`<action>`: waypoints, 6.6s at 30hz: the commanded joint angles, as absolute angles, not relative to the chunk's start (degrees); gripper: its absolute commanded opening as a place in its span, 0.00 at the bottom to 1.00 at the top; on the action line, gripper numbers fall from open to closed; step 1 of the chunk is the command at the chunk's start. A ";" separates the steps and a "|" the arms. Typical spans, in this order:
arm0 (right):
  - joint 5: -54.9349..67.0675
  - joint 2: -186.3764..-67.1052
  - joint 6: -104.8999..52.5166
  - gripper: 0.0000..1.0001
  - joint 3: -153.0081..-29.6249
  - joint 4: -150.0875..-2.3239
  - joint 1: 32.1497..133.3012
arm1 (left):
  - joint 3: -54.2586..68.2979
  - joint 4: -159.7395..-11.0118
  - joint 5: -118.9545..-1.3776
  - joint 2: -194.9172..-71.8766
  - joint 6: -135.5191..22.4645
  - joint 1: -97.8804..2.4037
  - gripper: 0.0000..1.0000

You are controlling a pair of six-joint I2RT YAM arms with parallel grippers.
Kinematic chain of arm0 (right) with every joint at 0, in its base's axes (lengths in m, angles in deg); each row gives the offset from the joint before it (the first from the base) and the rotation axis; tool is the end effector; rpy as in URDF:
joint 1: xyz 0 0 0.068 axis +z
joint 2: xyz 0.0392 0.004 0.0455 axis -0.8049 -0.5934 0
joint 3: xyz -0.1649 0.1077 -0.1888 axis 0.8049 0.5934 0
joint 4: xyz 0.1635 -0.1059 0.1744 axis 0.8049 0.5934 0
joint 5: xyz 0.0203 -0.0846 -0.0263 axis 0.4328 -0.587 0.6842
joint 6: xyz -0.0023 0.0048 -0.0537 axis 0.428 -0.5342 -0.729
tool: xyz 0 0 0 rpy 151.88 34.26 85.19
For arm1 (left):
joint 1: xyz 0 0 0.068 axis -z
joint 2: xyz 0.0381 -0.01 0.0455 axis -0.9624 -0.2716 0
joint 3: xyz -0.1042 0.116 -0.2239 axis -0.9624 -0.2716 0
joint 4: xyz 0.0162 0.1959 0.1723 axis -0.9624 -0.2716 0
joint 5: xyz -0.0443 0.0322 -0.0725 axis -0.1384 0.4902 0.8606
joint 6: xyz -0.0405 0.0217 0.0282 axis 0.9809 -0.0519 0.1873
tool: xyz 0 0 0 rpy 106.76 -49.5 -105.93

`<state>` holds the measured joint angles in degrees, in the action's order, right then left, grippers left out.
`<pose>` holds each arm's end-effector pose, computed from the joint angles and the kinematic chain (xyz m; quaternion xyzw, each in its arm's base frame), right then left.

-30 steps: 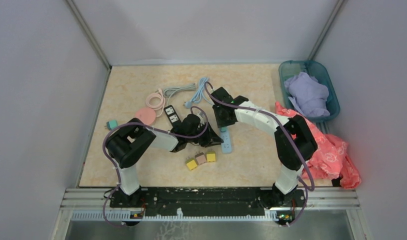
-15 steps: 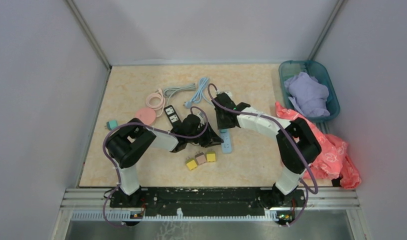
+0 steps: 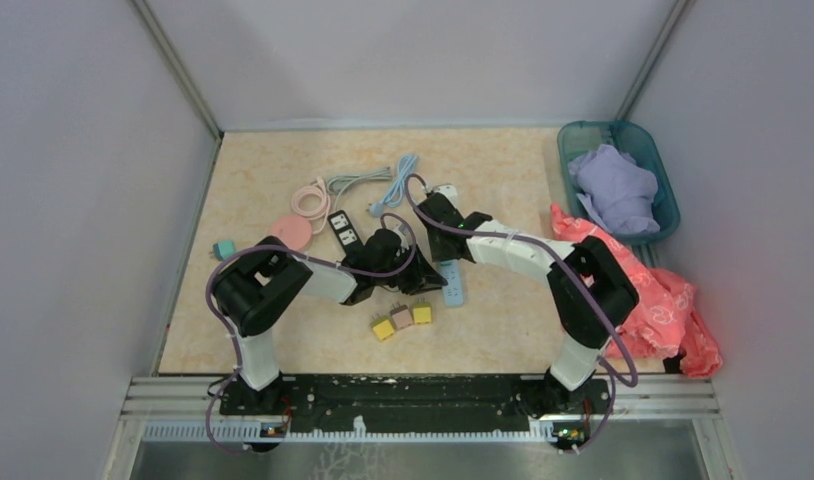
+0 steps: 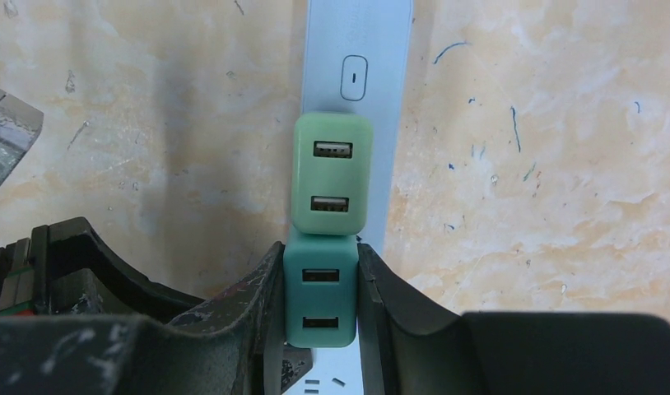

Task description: Insert the plug

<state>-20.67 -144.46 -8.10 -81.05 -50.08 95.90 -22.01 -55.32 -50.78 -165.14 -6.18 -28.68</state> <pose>0.2678 0.2279 0.1960 -0.1019 0.9484 0.0071 0.3002 0.2379 -0.2579 0.1150 -0.0492 0.8655 -0.4665 0.1759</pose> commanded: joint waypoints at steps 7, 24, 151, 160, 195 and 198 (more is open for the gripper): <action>-17.57 -150.06 -7.81 0.00 -67.61 -47.96 93.33 | -23.30 -56.28 -51.12 -166.98 -6.47 -27.57 0.32; -18.62 -151.58 -7.17 0.00 -66.96 -49.18 96.33 | -24.08 -55.49 -51.25 -166.57 -5.92 -27.48 0.32; -18.93 -114.22 -14.64 0.76 -48.76 -76.56 97.37 | -16.83 -93.96 -75.94 -144.99 -61.98 -10.01 0.92; -20.15 -114.84 -14.68 0.77 -48.78 -76.29 97.38 | -14.17 -94.10 -77.66 -150.70 -64.59 -9.37 0.86; -26.81 -110.36 -12.88 0.77 -46.85 -74.45 96.13 | -12.03 -100.04 -86.47 -150.53 -52.70 -20.35 0.71; -27.20 -109.81 -12.75 0.78 -46.63 -74.05 95.42 | -15.00 -98.44 -83.24 -145.86 -52.74 -19.90 0.75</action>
<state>-27.07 -114.13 -12.12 -47.52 -77.25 95.57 -11.26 -95.71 -78.30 -150.50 -59.55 -13.77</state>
